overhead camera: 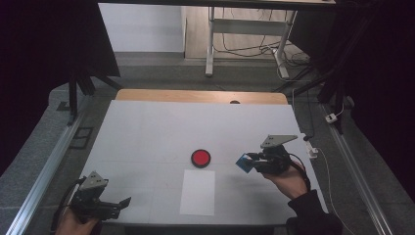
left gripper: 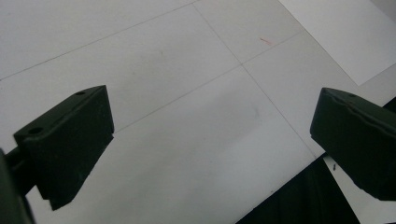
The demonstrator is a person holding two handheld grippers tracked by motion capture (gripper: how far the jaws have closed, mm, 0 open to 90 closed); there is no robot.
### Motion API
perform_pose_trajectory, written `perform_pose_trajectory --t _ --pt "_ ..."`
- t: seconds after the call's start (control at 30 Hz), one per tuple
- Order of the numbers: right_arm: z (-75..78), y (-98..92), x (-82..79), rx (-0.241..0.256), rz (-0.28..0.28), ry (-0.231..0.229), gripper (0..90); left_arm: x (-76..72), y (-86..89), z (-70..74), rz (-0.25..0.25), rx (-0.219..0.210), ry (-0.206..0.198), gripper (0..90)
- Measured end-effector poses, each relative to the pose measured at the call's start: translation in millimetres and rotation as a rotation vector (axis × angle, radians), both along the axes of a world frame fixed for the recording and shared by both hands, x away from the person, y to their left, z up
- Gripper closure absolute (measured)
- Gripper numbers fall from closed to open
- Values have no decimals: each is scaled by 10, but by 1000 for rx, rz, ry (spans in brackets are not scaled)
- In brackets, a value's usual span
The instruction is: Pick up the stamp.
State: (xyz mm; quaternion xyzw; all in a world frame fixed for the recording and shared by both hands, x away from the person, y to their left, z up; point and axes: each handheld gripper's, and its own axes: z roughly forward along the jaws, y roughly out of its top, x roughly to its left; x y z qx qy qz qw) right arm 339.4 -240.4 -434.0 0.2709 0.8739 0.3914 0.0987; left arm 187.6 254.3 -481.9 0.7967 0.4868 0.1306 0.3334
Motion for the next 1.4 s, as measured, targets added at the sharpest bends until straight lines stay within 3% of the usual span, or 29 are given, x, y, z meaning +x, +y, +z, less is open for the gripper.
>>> perform_pose_trajectory --t 0.33,0.9,1.4 --pt "6 215 -14 -11 67 -20 703 -1 1 0 1 -3 1 0" --pt "29 500 -5 43 128 22 704 -1 7 1 2 -7 0 0" --pt "59 764 -38 32 194 21 704 -1 8 2 7 -8 -2 0"
